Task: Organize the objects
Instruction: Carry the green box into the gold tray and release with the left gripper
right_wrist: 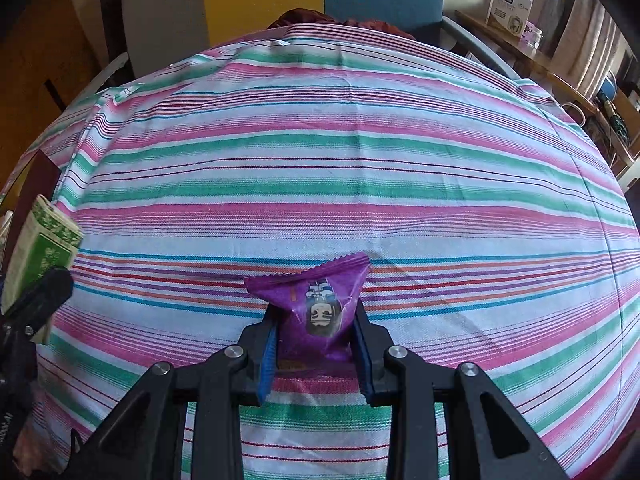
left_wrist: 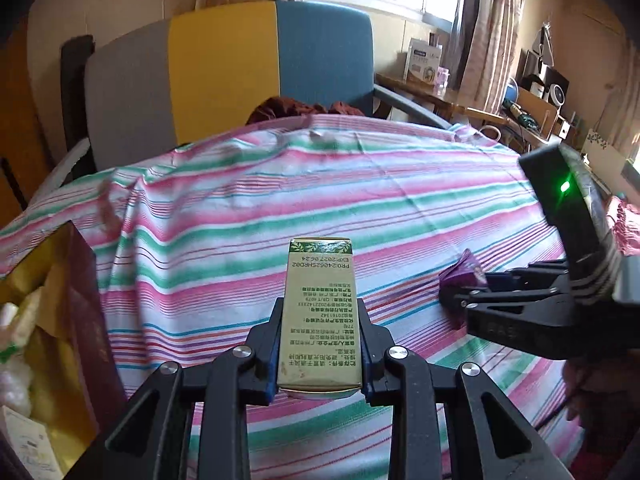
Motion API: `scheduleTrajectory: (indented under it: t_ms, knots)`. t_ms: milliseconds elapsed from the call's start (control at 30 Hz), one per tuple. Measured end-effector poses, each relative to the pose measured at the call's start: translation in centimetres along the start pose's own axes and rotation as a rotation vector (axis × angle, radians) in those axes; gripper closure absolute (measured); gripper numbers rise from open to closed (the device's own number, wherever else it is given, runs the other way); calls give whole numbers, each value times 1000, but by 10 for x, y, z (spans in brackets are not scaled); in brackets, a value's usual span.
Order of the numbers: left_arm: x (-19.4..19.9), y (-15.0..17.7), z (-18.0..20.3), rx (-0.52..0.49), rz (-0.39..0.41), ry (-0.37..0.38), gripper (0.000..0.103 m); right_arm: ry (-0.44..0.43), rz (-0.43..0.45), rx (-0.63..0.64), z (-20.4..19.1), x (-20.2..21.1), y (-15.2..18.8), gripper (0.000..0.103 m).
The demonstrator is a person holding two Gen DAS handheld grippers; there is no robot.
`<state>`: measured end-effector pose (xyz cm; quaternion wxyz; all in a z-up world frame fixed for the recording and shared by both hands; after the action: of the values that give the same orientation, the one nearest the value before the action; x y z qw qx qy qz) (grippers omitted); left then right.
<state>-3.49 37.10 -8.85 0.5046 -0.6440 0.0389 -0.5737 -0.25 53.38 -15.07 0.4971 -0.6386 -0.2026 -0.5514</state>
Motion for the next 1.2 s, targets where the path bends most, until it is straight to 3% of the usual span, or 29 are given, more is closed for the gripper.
scheduleTrajectory:
  t_ms: [267, 433, 833, 1000, 1200]
  knots:
    - [49, 0, -20, 66, 44, 4, 73, 7, 28, 13, 1, 3, 7, 70]
    - [92, 8, -55, 135, 90, -12, 73, 19, 45, 22, 0, 5, 9, 70]
    - [202, 84, -216, 460, 176, -209, 73, 85, 57, 85, -8, 8, 9, 71]
    - [207, 95, -231, 523, 177, -225, 73, 91, 60, 97, -9, 8, 9, 71]
    - [180, 69, -214, 462, 136, -220, 73, 111, 64, 114, -12, 9, 10, 71]
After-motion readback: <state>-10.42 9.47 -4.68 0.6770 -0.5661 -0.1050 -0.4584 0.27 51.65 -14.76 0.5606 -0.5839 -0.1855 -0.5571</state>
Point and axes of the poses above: each gripper's, at about its wrist camera, not at the fingertips, and x roughly against the way its jaws point, z to its right, y to its underside, the point moved 5 cm from there along -x, roughly the way its jaws point, and after that the axes turned 8 degrees about y, right-handed, at the moved point
